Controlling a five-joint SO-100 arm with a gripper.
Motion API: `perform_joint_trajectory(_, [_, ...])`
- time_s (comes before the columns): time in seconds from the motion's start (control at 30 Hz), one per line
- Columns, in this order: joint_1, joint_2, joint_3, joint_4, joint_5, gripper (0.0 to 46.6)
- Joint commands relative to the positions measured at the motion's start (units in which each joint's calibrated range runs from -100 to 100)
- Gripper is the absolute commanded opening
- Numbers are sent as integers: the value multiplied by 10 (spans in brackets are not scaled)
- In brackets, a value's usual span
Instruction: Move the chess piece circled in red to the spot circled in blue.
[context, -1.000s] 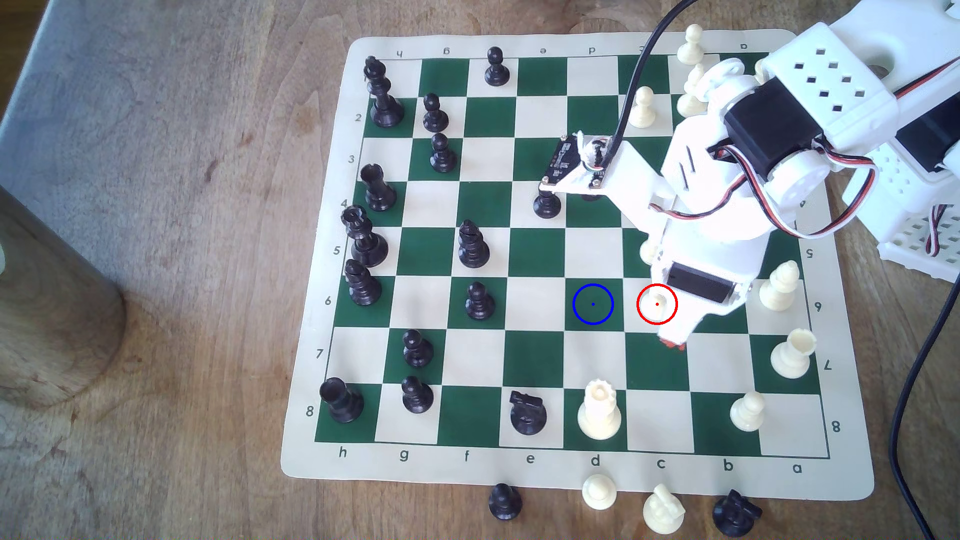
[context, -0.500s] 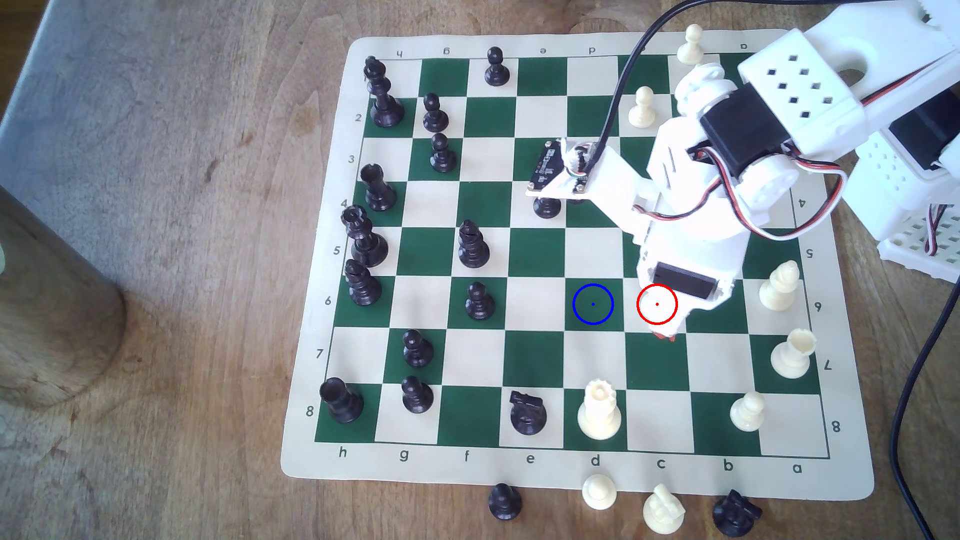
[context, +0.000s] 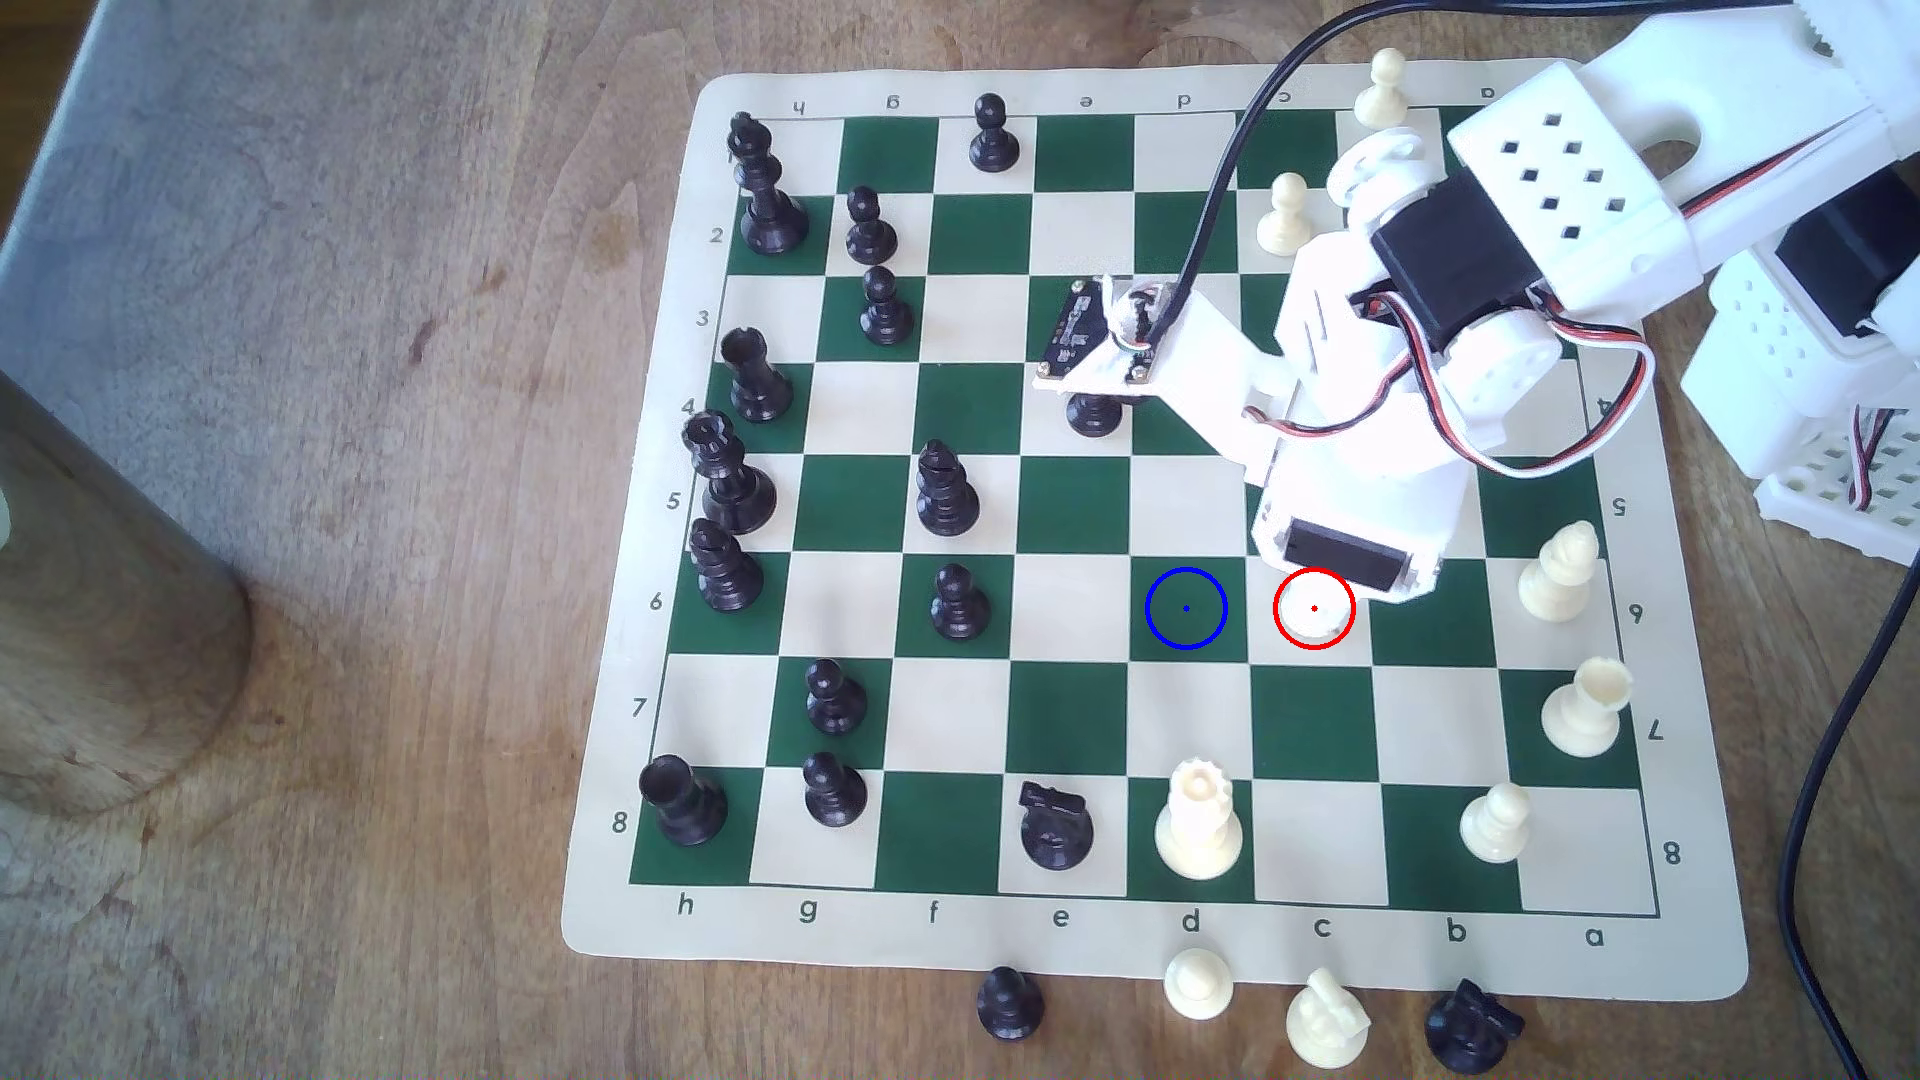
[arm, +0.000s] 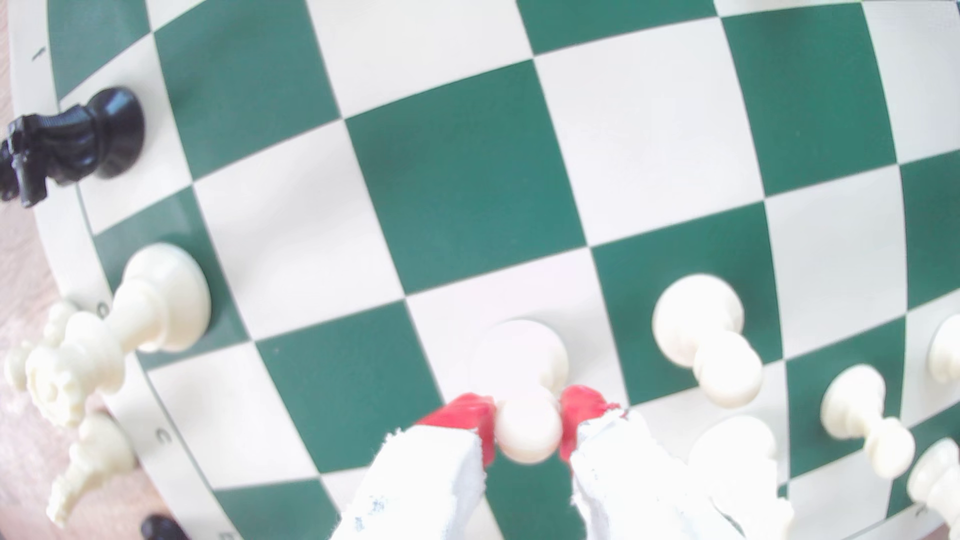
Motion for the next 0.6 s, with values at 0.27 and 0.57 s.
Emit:
perform_joint_trajectory(0.27, [-5,-72,-26,24,-1,9])
perform_joint_trajectory(0.57, [12,-106,-84,36,-3,8])
